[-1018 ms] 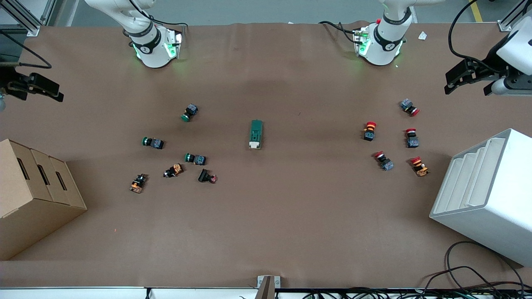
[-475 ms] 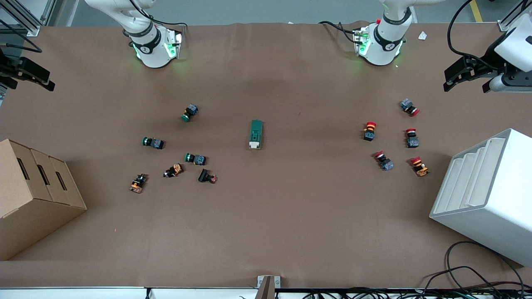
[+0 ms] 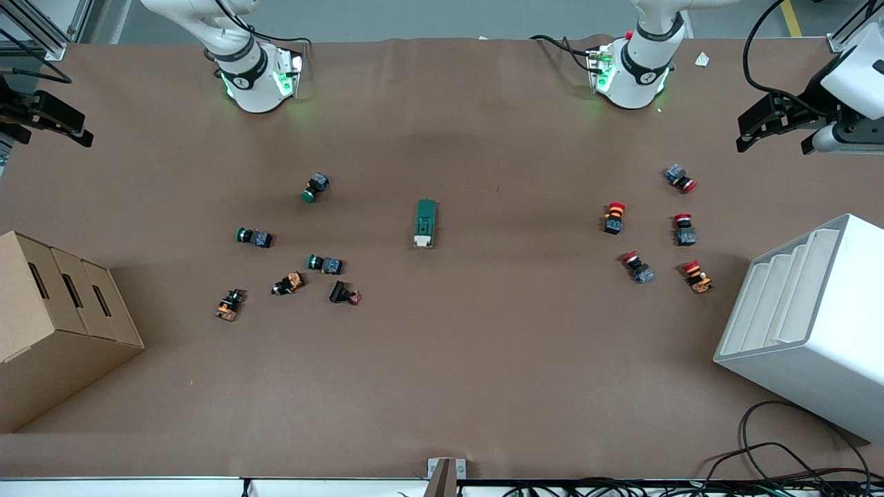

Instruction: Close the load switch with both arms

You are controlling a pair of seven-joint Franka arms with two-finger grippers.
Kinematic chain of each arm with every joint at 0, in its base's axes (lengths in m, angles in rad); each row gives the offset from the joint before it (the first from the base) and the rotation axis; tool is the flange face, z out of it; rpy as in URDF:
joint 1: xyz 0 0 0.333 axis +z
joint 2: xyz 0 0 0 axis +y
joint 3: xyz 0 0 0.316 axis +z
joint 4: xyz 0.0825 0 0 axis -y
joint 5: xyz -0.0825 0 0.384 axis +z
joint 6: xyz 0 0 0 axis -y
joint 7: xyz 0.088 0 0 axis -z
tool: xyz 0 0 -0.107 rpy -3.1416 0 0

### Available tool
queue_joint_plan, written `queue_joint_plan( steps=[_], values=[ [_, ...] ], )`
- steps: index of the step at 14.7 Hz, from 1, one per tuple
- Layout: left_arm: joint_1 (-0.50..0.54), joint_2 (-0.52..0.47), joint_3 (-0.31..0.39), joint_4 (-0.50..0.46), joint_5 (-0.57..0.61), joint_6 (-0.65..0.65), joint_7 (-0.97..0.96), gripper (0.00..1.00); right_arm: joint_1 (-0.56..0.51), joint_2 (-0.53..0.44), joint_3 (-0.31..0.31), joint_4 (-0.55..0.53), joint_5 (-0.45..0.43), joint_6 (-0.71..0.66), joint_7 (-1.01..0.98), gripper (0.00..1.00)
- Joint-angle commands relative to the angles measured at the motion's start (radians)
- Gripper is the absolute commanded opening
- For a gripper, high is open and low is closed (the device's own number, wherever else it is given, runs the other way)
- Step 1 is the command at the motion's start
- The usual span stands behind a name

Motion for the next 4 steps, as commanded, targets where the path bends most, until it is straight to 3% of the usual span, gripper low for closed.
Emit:
queue_joint_plan(
  steps=[1, 4],
  values=[
    [0.007, -0.003, 0.000, 0.019, 0.000, 0.000, 0.018, 1.00, -0.004, -0.016, 0.004, -0.003, 0.014, -0.009, 0.002, 1.00],
    [0.007, 0.013, 0.000, 0.039, 0.000, -0.014, 0.018, 1.00, 0.015, -0.016, -0.006, -0.003, 0.014, -0.018, 0.004, 1.00]
  ],
)
